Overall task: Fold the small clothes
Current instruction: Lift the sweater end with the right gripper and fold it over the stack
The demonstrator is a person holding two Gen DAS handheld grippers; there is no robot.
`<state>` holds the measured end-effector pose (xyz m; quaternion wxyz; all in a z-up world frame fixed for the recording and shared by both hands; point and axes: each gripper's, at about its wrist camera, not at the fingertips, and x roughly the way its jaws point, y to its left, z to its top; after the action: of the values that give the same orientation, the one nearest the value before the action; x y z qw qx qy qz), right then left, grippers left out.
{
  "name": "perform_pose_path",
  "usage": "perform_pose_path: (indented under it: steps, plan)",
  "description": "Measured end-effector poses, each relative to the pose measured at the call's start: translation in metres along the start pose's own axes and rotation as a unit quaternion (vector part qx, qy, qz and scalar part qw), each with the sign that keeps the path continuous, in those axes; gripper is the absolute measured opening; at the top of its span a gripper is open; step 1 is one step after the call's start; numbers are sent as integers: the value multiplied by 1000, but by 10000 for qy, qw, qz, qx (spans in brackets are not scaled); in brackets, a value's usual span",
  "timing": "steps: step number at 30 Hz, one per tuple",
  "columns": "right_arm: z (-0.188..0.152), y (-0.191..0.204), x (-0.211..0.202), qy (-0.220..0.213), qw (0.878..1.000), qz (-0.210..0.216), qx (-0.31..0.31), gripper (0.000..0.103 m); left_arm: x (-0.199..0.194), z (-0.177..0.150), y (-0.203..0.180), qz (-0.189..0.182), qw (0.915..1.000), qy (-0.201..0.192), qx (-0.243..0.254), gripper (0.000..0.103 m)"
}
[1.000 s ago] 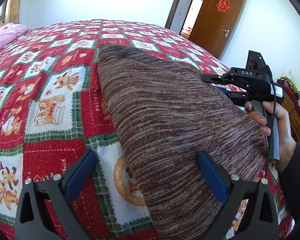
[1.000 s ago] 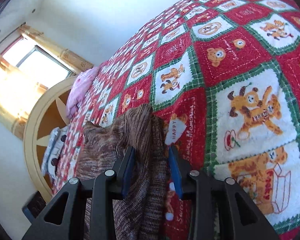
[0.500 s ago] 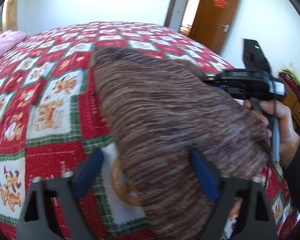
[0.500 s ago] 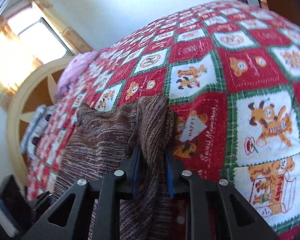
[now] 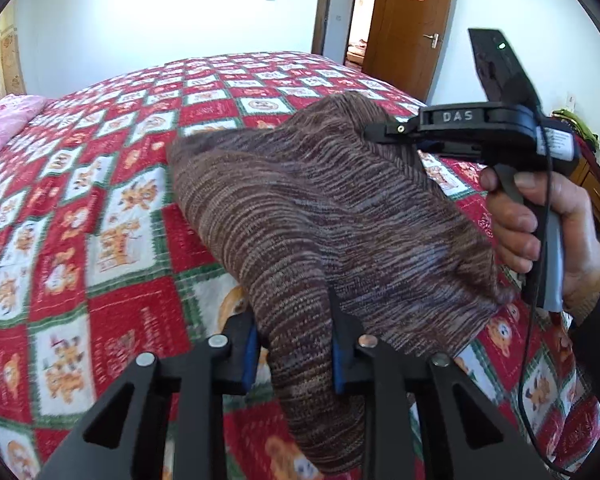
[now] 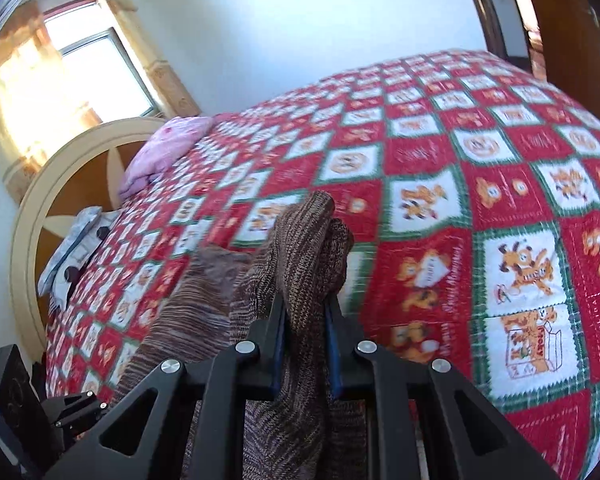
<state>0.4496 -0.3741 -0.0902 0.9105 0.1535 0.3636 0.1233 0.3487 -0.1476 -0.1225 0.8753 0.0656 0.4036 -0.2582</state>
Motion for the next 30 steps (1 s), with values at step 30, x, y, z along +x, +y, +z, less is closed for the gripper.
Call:
perform_pose_path:
  steps: [30]
  plan:
    - [-54, 215, 14, 232, 9877, 1357, -739, 17, -147, -81, 88, 1185, 9908, -444, -478, 27]
